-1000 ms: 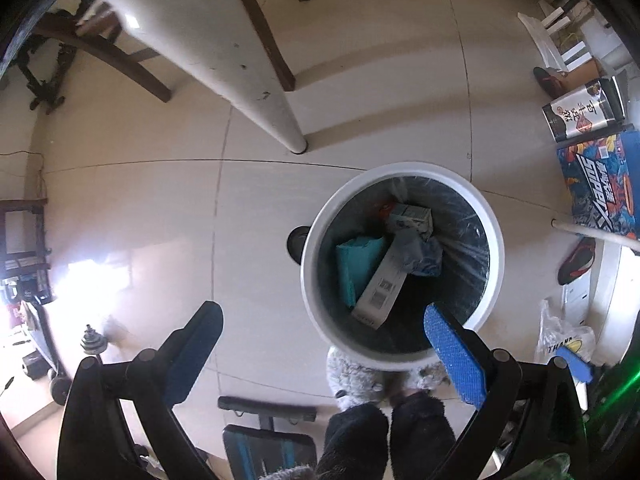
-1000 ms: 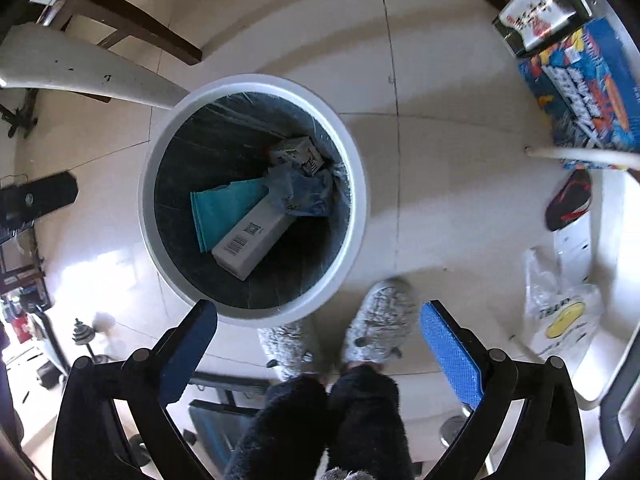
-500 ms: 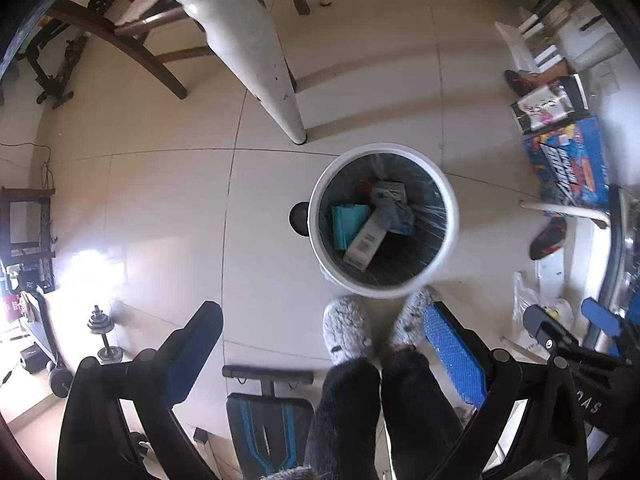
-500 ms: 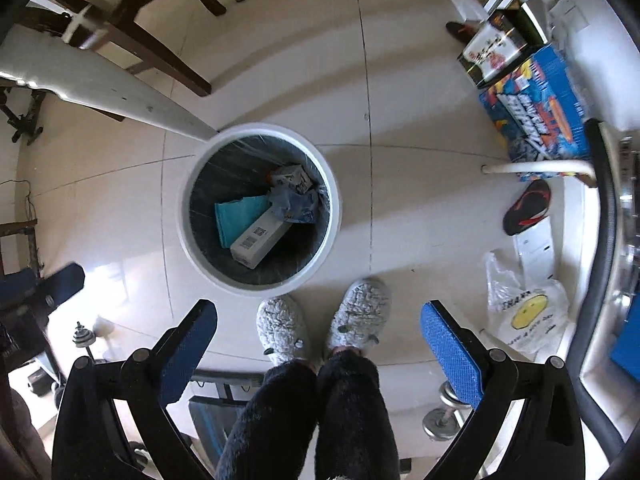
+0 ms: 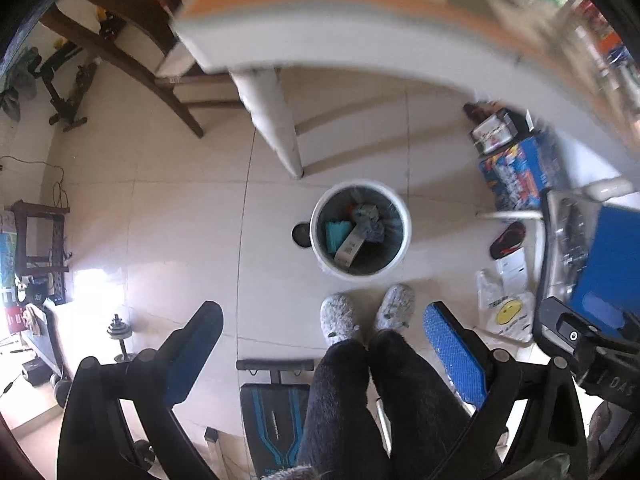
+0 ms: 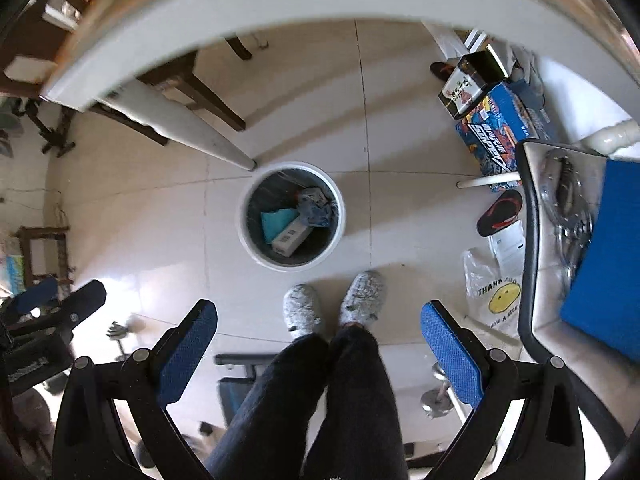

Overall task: Collect trash
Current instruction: 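Move both tools back over the table toward the blister pack and box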

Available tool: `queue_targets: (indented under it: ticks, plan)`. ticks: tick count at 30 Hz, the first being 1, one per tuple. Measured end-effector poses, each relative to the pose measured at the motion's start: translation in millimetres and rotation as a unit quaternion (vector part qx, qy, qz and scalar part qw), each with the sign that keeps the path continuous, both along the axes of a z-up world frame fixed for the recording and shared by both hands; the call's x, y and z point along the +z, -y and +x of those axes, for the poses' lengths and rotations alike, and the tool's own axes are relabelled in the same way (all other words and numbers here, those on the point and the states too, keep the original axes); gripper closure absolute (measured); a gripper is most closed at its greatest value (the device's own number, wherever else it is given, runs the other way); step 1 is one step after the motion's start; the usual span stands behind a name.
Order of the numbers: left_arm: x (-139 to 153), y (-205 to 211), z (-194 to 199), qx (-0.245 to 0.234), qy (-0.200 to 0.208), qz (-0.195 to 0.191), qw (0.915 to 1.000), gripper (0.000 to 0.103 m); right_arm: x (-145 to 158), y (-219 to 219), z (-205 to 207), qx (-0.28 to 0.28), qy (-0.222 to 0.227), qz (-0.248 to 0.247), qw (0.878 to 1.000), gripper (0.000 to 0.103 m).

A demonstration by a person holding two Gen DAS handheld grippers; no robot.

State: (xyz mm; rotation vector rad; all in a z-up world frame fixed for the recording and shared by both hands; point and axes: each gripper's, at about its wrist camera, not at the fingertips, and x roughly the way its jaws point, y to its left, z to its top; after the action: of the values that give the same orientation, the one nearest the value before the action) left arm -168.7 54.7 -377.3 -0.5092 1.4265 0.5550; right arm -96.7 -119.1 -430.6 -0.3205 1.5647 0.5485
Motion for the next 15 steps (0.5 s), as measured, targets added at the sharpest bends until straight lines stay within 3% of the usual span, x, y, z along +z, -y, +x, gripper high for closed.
queue_targets:
  ticks: [7, 11, 15]
  plan:
    - [86, -15, 49, -0.015, 0.058, 0.048, 0.9970, 0.000, 107, 11, 34, -0.065, 0.011, 0.062, 0.996, 0.000]
    - [122, -15, 105, -0.035, 0.086, 0.073, 0.9930, 0.000, 155, 20, 84, -0.090, 0.045, 0.073, 0.992, 0.000]
    - [144, -14, 180, -0.064, 0.100, 0.094, 0.9884, 0.000, 184, 37, 139, -0.124, 0.071, 0.080, 0.986, 0.000]
